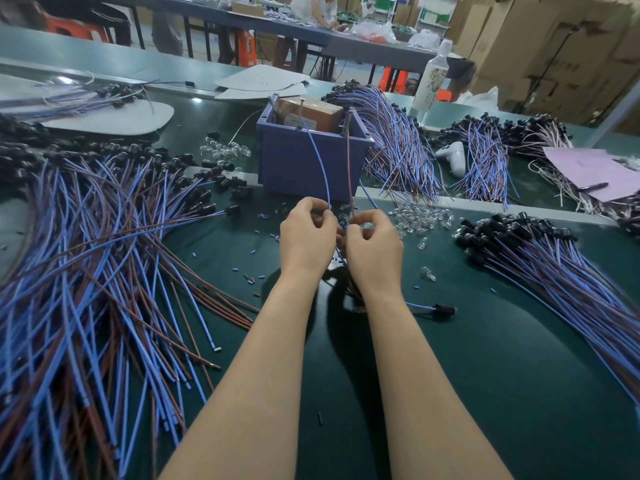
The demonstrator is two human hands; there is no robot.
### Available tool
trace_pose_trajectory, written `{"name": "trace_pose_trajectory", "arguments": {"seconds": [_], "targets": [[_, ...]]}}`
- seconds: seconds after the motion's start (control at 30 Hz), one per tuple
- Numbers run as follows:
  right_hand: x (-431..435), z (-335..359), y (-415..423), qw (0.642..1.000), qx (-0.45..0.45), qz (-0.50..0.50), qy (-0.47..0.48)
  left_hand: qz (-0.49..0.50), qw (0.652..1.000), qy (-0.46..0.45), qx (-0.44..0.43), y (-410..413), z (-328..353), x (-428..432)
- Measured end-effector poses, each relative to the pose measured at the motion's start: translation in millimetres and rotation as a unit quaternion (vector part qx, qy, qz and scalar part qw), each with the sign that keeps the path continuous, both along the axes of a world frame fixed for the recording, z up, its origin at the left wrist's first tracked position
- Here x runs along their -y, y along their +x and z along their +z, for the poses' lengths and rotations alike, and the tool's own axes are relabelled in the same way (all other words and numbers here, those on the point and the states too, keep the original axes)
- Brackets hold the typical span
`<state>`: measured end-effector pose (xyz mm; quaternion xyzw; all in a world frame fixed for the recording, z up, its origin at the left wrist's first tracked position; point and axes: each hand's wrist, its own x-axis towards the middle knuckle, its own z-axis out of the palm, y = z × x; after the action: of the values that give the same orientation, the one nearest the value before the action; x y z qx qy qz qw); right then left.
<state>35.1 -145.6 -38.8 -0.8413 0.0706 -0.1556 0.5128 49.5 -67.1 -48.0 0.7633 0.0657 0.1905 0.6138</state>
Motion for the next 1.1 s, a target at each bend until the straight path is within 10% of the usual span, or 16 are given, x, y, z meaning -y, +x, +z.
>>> {"name": "trace_pose_trajectory", "arguments": {"seconds": [1.1], "targets": [[2.3, -6.5, 5.0, 1.000, 0.009, 0.014, -0.008, 0.006, 0.999, 0.013, -0.037, -1.8, 3.1, -0.4]]}}
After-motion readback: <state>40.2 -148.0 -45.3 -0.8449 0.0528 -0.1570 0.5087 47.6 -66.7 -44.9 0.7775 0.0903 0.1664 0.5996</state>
